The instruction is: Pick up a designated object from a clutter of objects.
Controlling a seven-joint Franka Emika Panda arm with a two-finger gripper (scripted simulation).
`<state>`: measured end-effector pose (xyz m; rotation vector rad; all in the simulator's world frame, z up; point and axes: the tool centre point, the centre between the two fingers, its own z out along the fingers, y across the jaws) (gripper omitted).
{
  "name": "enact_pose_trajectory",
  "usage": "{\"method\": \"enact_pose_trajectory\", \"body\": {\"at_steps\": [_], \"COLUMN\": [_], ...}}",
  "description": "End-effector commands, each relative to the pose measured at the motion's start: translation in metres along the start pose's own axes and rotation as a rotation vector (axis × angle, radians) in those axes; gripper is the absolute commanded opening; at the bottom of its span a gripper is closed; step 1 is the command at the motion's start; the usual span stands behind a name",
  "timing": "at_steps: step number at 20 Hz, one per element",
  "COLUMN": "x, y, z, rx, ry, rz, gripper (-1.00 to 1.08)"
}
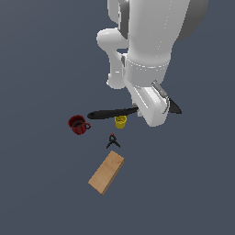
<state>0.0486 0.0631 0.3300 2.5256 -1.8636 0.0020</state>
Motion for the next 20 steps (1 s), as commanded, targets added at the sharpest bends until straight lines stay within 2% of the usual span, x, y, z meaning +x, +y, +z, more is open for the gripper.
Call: {"method": "enact_pose_trajectory", "body": {"at_steps": [1, 10, 20], "x": [0.001, 0.005, 0.006], "y": [-0.003, -0.014, -0.018], "z": [-0.024, -0.078, -0.093], "rx": [0.001, 0.001, 0.001], "ry": [0.000, -0.002, -0.002], "rz": [-0.001, -0.003, -0.004], "gripper": [-1.00, -1.00, -1.00]}}
